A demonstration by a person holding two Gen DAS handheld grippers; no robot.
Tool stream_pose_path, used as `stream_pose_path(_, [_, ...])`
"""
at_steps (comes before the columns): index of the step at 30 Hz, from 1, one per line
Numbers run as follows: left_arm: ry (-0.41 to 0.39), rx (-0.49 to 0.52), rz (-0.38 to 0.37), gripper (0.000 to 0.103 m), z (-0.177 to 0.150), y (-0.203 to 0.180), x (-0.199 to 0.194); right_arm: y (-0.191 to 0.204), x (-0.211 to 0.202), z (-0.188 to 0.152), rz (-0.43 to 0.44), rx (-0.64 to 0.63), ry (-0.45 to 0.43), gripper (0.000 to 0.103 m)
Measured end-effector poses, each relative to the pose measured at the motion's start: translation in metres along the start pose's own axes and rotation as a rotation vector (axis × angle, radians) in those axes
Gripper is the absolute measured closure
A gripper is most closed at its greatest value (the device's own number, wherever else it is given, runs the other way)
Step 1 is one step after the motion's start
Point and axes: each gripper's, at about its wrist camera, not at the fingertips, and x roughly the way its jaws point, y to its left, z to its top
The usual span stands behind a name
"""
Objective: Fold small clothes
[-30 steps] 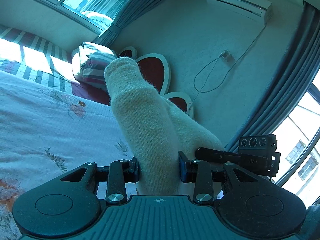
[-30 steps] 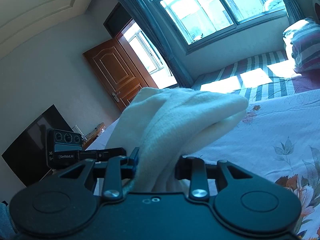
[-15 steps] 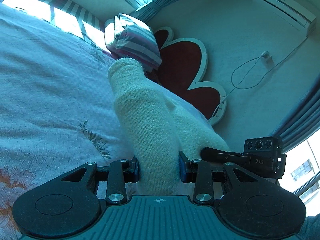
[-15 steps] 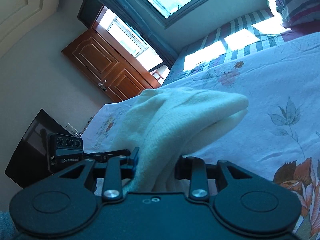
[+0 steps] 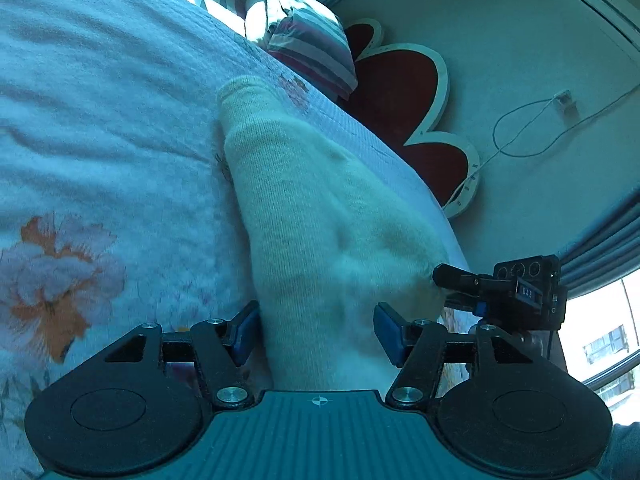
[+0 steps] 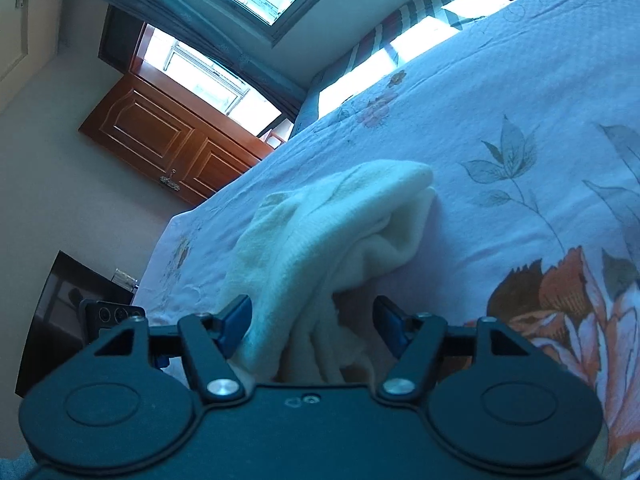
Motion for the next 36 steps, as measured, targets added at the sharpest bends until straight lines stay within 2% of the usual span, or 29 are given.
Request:
stream_pose_path(4, [0.002, -0.019, -0.027, 0.043, -0.013, -0.002, 0.002, -0.011, 0.002, -0.023, -0.008, -0.006, 0.085, 0.034])
stream_pose_path(6, [0.001, -0.083, -0.067, 0.046, -0.012, 0.003, 0.004, -0.006, 0.005, -0.031, -0.008, -0.028, 0.073, 0.034])
stream_pose_path(7, [0.001, -0.108, -0.08, 0.056, -0.012, 0.004, 0.005, -0.008, 0.007, -0.032, 0.005, 0.004, 0.071, 0.042])
stream_pose_path(8, [0.009, -0.116, -0.071, 0.06, -0.013, 0.003, 0.005, -0.011, 0.009, -0.032, 0.03, 0.059, 0.088, 0.057])
stream_pose_path(9, [0.014, -0.123, -0.066, 0.066, -0.013, 0.001, 0.004, -0.012, 0.016, -0.03, 0.035, 0.128, 0.146, 0.081])
stream_pose_path(11, [0.03, -0.163, -0.083, 0.068, -0.016, -0.001, 0.001, -0.009, 0.016, -0.034, -0.003, 0.2, 0.172, 0.086])
stream_pose_path(13, [0.048, -0.196, -0.1, 0.068, -0.021, -0.004, -0.005, -0.004, 0.008, -0.039, 0.038, 0.328, 0.179, 0.087])
stream_pose_path(14, [0.061, -0.205, -0.085, 0.068, -0.024, -0.005, -0.005, 0.0, 0.003, -0.043, 0.023, 0.375, 0.182, 0.087])
stream_pose_path(15, [0.087, -0.201, -0.021, 0.068, -0.029, -0.005, -0.005, 0.003, 0.001, -0.047, 0.006, 0.401, 0.188, 0.087])
stream_pose_path(16, [0.111, -0.187, 0.07, 0.072, -0.033, -0.005, -0.001, 0.003, 0.0, -0.052, -0.017, 0.418, 0.195, 0.087])
stream_pose_path(17, [0.1, -0.186, 0.068, 0.073, -0.036, -0.004, -0.002, 0.001, 0.003, -0.059, -0.072, 0.425, 0.204, 0.086])
stream_pose_path(18, [0.088, -0.194, 0.072, 0.073, -0.037, -0.004, -0.004, 0.0, 0.006, -0.063, -0.133, 0.389, 0.205, 0.084])
stream_pose_path(20, [0.041, -0.151, 0.128, 0.072, -0.035, -0.015, -0.015, -0.001, 0.005, -0.066, -0.104, 0.366, 0.17, 0.078])
stream_pose_path(21, [0.001, -0.103, 0.158, 0.067, -0.032, -0.024, -0.023, 0.003, 0.0, -0.065, -0.113, 0.34, 0.15, 0.073])
stream_pose_path(22, [-0.045, -0.042, 0.215, 0.061, -0.028, -0.034, -0.03, 0.013, -0.009, -0.062, -0.155, 0.261, 0.109, 0.069])
stream_pose_path(24, [-0.094, 0.042, 0.265, 0.058, -0.019, -0.046, -0.032, 0.034, -0.031, -0.054, -0.246, 0.073, -0.008, 0.072])
stream_pose_path(26, [-0.098, 0.094, 0.309, 0.058, -0.007, -0.053, -0.02, 0.049, -0.033, -0.042, -0.271, -0.039, -0.066, 0.074])
stream_pose_path(27, [-0.103, 0.097, 0.334, 0.058, -0.003, -0.051, -0.015, 0.054, -0.027, -0.036, -0.267, -0.082, -0.071, 0.078])
stream_pose_path(29, [-0.087, 0.06, 0.358, 0.058, 0.002, -0.042, 0.001, 0.061, -0.007, -0.025, -0.303, -0.188, -0.07, 0.079])
stream_pose_path(31, [-0.08, 0.03, 0.359, 0.049, 0.001, -0.035, 0.011, 0.057, 0.022, -0.02, -0.414, -0.242, -0.008, 0.083])
stream_pose_path(32, [-0.083, 0.027, 0.357, 0.049, 0.001, -0.035, 0.011, 0.048, 0.035, -0.018, -0.426, -0.233, 0.014, 0.083])
stream_pose_path(34, [-0.114, 0.032, 0.351, 0.049, 0.004, -0.039, 0.002, 0.042, 0.03, -0.015, -0.412, -0.219, 0.001, 0.082])
stream_pose_path(36, [-0.152, 0.053, 0.369, 0.049, 0.011, -0.041, 0.002, 0.048, 0.015, -0.009, -0.391, -0.236, -0.049, 0.08])
